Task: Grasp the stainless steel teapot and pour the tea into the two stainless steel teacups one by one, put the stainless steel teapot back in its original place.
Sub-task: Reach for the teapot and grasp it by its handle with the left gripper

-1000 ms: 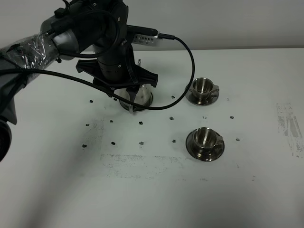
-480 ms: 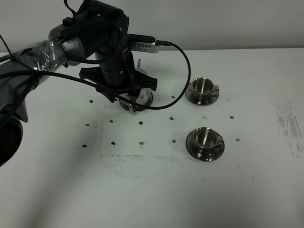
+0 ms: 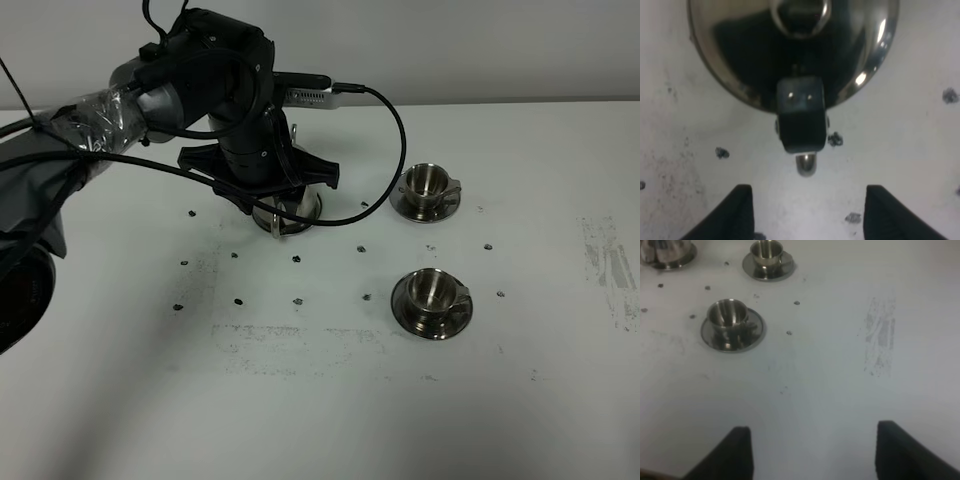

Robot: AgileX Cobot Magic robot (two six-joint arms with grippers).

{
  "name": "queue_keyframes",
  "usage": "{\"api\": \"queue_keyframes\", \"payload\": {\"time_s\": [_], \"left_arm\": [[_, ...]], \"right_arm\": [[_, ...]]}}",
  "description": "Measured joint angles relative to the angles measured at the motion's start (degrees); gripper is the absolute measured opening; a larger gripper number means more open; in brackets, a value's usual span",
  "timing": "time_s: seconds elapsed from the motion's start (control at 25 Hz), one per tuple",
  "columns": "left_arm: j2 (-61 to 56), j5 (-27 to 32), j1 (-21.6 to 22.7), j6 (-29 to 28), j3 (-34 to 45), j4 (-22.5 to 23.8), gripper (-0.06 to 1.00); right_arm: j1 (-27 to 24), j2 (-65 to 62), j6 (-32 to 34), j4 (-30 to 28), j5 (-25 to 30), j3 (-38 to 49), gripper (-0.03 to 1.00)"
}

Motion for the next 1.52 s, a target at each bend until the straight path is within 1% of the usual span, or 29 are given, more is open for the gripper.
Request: {"api": "queue_keyframes", "payload": {"time_s": [0.32,0.56,0.96,1.32,1.52], "left_arm": [[0.0,-0.7,0.0,-0.7,-0.1,0.1,0.49],[0.1,-2.0,0.0,-1.2,-0.2,0.9,0.49],[2.6,-3.3,0.0,-1.7,-0.3,1.1,0.49],[4.2,-7.3,0.0,-2.2,-0.3,0.0,0.49],[4.2,-7.9,0.0,-2.5,-0.3,0.0,0.49]], "right_arm": [[0.0,0.0,0.0,0.0,0.0,0.0,0.54],[0.0,0.0,0.1,0.0,0.0,0.0,0.54],[0.0,0.0,0.1,0.0,0.0,0.0,0.54],[0.0,0.0,0.0,0.0,0.0,0.0,0.54],[0.0,0.0,0.0,0.0,0.0,0.0,0.54]]}}
